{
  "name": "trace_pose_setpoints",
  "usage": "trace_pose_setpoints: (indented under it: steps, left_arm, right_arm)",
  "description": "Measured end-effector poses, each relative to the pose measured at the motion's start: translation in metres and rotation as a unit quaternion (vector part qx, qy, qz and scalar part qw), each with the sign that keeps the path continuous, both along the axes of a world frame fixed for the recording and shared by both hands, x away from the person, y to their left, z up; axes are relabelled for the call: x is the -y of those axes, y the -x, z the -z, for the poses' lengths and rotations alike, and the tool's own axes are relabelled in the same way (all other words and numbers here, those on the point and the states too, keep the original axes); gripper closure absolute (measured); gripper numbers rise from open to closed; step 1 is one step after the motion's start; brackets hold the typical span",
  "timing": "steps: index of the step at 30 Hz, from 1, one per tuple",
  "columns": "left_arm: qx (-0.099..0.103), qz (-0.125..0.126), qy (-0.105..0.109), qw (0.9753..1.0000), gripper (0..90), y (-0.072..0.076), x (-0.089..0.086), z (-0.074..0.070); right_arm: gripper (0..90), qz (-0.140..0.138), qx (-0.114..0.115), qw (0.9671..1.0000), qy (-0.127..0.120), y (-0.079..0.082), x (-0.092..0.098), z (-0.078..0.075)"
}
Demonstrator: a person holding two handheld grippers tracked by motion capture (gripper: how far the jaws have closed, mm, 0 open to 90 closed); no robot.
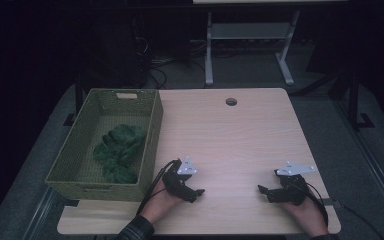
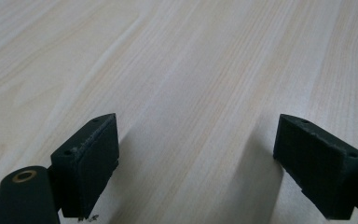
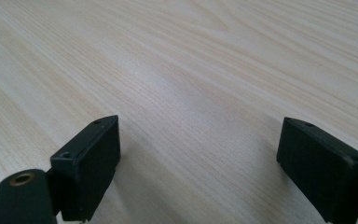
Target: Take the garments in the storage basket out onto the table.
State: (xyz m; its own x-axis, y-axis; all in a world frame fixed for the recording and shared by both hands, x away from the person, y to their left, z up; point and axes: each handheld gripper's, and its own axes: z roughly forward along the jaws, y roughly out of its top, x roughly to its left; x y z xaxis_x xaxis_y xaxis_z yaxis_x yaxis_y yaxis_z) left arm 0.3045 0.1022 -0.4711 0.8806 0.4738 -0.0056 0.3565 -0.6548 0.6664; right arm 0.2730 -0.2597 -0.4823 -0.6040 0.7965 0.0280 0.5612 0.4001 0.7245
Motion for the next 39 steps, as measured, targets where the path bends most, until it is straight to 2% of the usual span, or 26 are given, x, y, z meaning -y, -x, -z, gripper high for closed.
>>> trace_pose_setpoints:
  steps: [5,11,17,39]
  left_arm:
    - [-0.01,-0.007,-0.003,0.9999,13.8,-0.002,0.001,-0.011]
    - [-0.008,-0.01,-0.005,0.9999,14.0,-0.003,-0.001,-0.018]
    - [-0.018,-0.013,-0.008,0.9997,14.0,-0.004,-0.002,-0.026]
    - [-0.021,-0.008,-0.013,0.9997,14.2,-0.006,-0.003,-0.054]
  right_arm:
    - [13.0,0.0,0.0,1.0,0.0,0.0,0.0,0.0]
    - [12.9,0.005,-0.002,1.0,0.001,0.001,0.0,0.0]
    - [12.9,0.007,-0.002,1.0,0.0,0.001,0.0,0.0]
    - [12.9,0.01,-0.003,0.9999,-0.002,0.002,0.0,0.0]
